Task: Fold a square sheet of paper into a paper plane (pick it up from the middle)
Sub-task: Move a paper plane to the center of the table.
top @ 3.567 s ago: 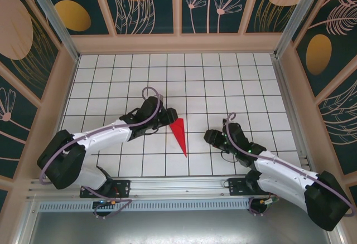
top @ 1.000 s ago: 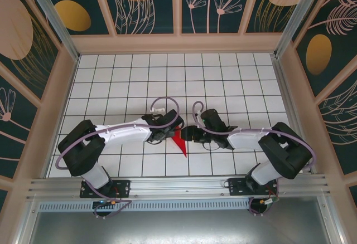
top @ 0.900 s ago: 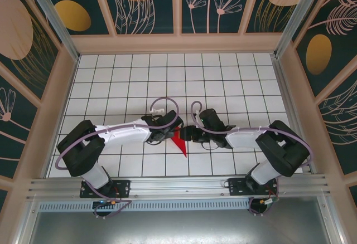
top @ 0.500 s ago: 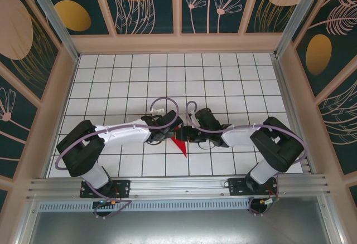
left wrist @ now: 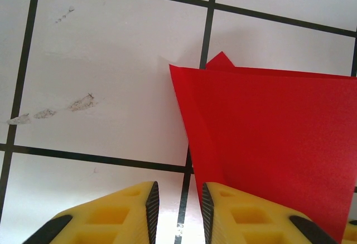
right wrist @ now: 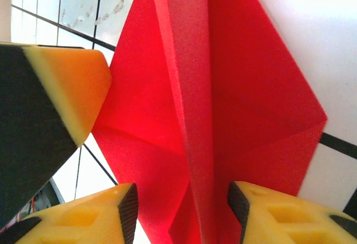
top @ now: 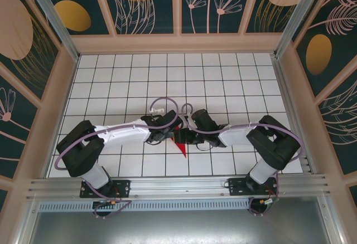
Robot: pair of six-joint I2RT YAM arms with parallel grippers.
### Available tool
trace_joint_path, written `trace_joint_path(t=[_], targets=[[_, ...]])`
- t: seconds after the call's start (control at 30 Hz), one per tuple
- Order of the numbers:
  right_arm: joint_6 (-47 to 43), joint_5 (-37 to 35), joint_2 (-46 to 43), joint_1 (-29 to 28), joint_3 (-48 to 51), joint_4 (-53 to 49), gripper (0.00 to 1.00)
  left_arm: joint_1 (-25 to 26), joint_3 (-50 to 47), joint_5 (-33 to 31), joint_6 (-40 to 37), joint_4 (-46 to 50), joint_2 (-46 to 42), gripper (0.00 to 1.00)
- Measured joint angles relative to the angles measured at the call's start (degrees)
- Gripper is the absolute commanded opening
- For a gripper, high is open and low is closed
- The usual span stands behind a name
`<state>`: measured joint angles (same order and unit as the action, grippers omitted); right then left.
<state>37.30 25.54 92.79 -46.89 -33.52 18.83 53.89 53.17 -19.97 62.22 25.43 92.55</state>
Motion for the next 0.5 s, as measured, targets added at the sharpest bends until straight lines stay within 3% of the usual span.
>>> trace_joint_path(t=[0.33, 0.5], targets=[[-1.88, -5.07, 1.16, -1.97, -3.02, -5.64, 0.28, 0.00, -0.02, 0.00, 0.00, -0.83, -0.81, 0.30], [-2.58, -6.69, 1.38, -2.64, -4.24, -8.46, 0.09, 0.00, -1.90, -0.35, 0.11, -1.95, -4.42, 0.30]])
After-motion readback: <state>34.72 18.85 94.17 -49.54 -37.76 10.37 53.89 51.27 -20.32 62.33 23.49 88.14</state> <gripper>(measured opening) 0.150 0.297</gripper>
